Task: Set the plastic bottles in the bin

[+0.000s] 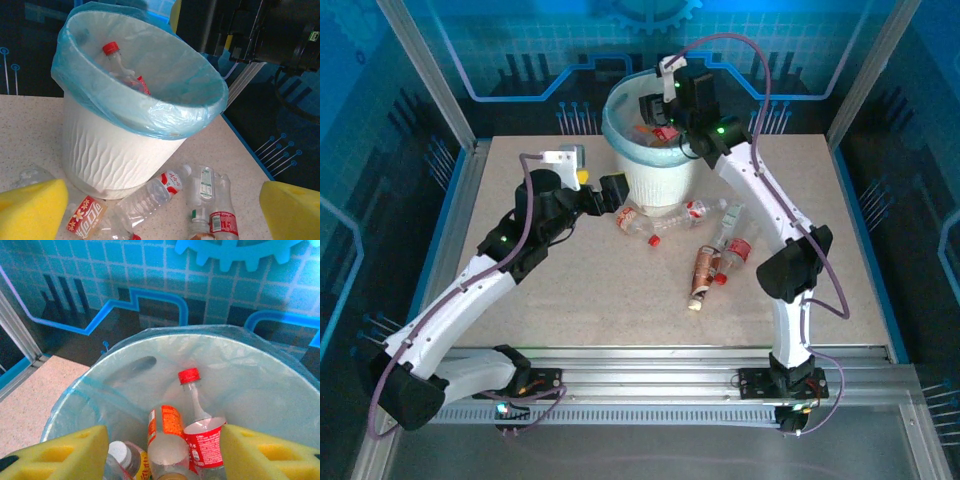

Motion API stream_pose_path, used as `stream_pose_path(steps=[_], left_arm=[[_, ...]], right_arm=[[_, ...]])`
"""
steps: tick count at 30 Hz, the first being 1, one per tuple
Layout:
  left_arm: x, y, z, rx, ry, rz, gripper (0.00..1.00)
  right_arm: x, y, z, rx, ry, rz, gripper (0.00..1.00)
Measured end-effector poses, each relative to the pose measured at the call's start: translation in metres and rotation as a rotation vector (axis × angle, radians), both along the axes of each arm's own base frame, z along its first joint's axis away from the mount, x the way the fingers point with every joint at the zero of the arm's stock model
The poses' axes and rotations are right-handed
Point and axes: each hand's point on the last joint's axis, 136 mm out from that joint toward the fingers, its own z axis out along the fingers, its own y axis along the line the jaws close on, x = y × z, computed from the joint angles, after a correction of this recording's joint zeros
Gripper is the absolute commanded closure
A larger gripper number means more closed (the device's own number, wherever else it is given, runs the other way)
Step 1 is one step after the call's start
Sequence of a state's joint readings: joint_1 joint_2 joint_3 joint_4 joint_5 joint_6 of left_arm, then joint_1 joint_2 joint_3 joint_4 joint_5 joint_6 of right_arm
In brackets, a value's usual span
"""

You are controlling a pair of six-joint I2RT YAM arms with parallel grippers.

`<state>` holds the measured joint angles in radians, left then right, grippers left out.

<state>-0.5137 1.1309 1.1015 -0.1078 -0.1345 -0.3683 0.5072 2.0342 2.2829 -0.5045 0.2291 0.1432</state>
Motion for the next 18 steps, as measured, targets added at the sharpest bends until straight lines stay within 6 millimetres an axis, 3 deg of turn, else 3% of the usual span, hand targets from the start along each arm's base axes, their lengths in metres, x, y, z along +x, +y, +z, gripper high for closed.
stream_pose_path(steps=[18], left_arm=[[0.000,0.001,-0.002,0.002,0.004,0.002,0.01]], right_arm=[[0.021,0.054,-0.075,-0.032,0.173,0.207,0.43]])
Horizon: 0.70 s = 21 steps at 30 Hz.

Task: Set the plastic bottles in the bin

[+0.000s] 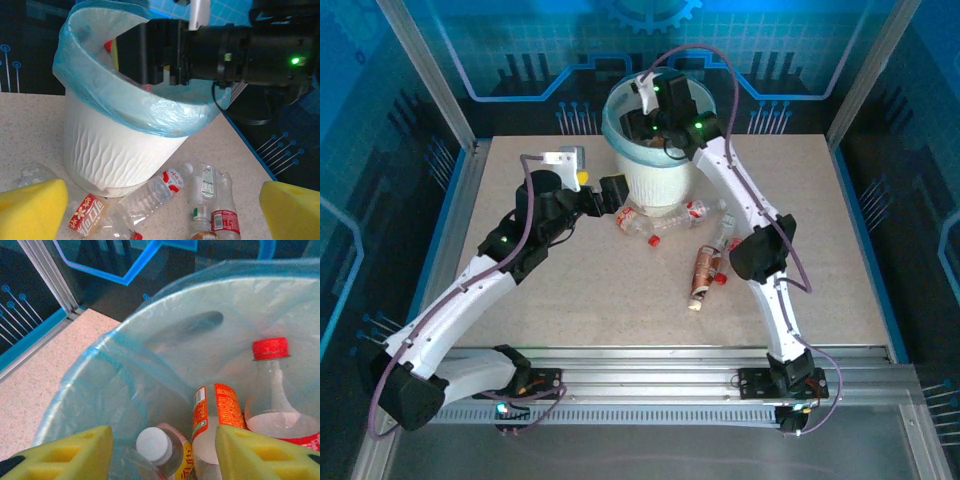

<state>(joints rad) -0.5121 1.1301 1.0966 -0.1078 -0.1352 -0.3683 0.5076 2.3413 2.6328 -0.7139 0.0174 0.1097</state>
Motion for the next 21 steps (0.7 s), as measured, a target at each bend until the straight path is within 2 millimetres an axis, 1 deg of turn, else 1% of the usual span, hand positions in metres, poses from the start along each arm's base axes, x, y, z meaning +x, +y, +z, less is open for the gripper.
stream_pose_path(steps=[3,6,11,15,18,21], left_arm=[[0.000,0.000,0.000,0.000,0.000,0.001,0.01],[0.000,0.001,0.000,0.001,0.001,0.002,0.01],[0.000,0.001,-0.002,0.005,0.008,0.004,0.01],[0.000,0.002,-0.004,0.009,0.013,0.006,0.01],[0.000,0.002,-0.004,0.010,0.014,0.007,0.01],[0.000,0.002,-0.004,0.011,0.014,0.010,0.01]], right_arm=[[0.004,0.001,-0.020,-0.021,0.036,-0.001,0.43],[0.005,-0.001,-0.020,-0.023,0.037,-0.005,0.43],[0.009,-0.012,-0.018,-0.015,0.047,-0.033,0.43],[0.013,-0.020,-0.008,0.010,0.035,-0.055,0.41],[0.010,-0.022,0.003,0.026,0.026,-0.061,0.40],[-0.001,-0.027,0.030,0.049,-0.002,-0.059,0.38]])
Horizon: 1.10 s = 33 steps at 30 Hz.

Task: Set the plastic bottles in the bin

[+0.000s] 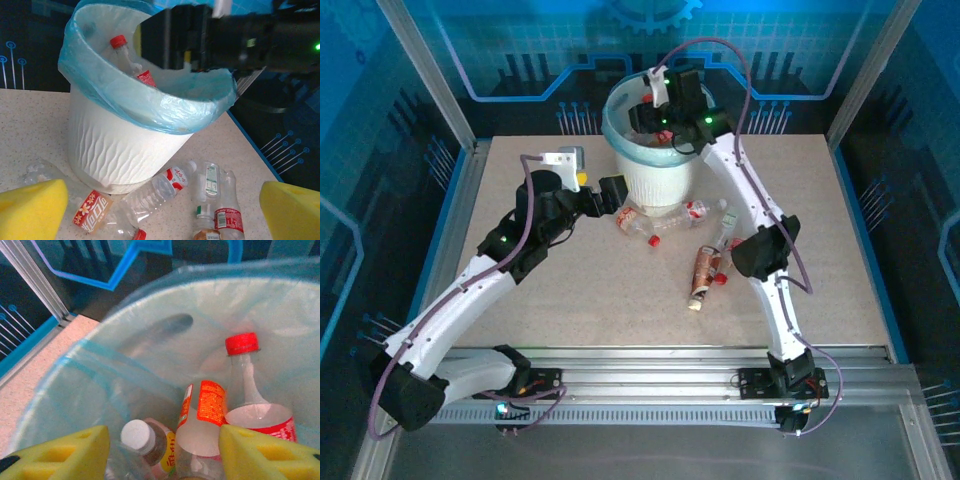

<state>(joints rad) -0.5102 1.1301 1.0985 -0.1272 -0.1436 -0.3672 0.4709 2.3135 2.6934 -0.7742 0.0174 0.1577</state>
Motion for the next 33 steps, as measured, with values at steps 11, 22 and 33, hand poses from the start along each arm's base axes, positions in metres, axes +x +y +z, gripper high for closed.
stream_pose_path(steps=[11,22,33], left_arm=[[-0.002,-0.006,-0.004,0.011,0.010,-0.014,0.02],[-0.011,-0.102,-0.040,0.209,0.021,-0.208,0.03],[-0.015,-0.206,-0.053,0.271,0.040,-0.439,0.03]], right_arm=[[-0.120,-0.063,0.092,0.101,-0.103,-0.025,0.35],[-0.151,-0.205,-0.062,0.114,0.145,-0.414,0.33],[-0.152,-0.316,-0.199,0.271,0.420,-0.746,0.28]])
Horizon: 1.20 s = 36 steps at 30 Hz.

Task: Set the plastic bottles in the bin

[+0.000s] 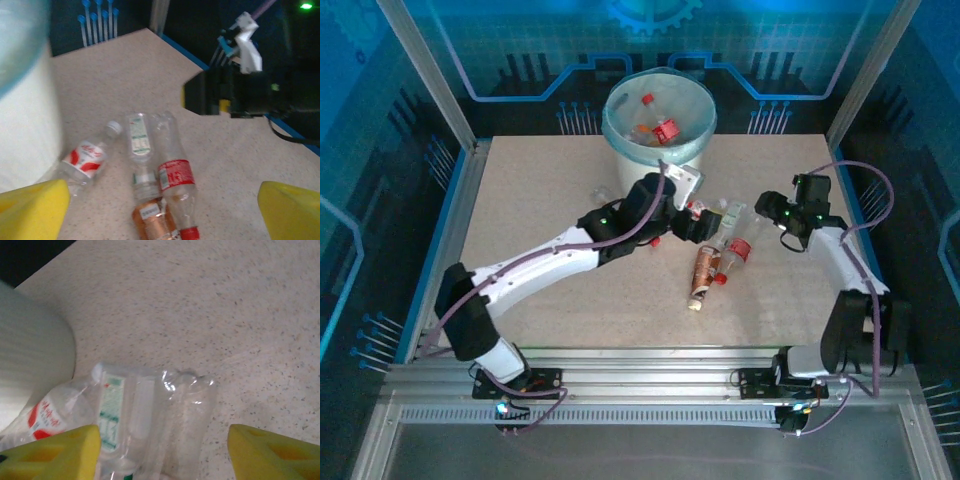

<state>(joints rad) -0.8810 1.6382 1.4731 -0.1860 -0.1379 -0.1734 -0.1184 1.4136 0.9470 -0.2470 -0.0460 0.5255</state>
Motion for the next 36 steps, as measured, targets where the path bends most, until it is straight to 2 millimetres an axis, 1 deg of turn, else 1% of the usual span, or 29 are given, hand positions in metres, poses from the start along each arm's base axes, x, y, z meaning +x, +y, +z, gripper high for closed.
stream_pose_path(steps=[2,5,8,12,17,21,29,36], left_arm=[[-0.001,-0.016,-0.008,0.012,0.033,-0.044,0.03],[-0.004,-0.034,-0.023,0.039,0.087,-0.099,0.03],[-0.008,-0.045,-0.037,0.065,0.137,-0.140,0.02],[-0.012,-0.051,-0.049,0.087,0.181,-0.170,0.02],[-0.014,-0.054,-0.053,0.094,0.205,-0.185,0.02],[-0.014,-0.055,-0.053,0.096,0.208,-0.187,0.02],[-0.012,-0.057,-0.060,0.110,0.222,-0.186,0.01],[-0.013,-0.057,-0.061,0.114,0.226,-0.186,0.01]], right_arm=[[0.005,-0.007,-0.017,0.031,0.025,-0.025,0.27],[0.007,-0.010,-0.042,0.078,0.060,-0.045,0.26],[0.008,-0.011,-0.065,0.145,0.095,-0.061,0.26],[0.017,-0.013,-0.084,0.259,0.105,-0.079,0.28],[0.030,-0.016,-0.090,0.389,0.064,-0.078,0.29],[0.034,-0.012,-0.091,0.429,0.059,-0.063,0.29],[0.031,-0.005,-0.091,0.468,0.072,-0.041,0.25],[0.027,0.004,-0.093,0.494,0.097,-0.019,0.23]])
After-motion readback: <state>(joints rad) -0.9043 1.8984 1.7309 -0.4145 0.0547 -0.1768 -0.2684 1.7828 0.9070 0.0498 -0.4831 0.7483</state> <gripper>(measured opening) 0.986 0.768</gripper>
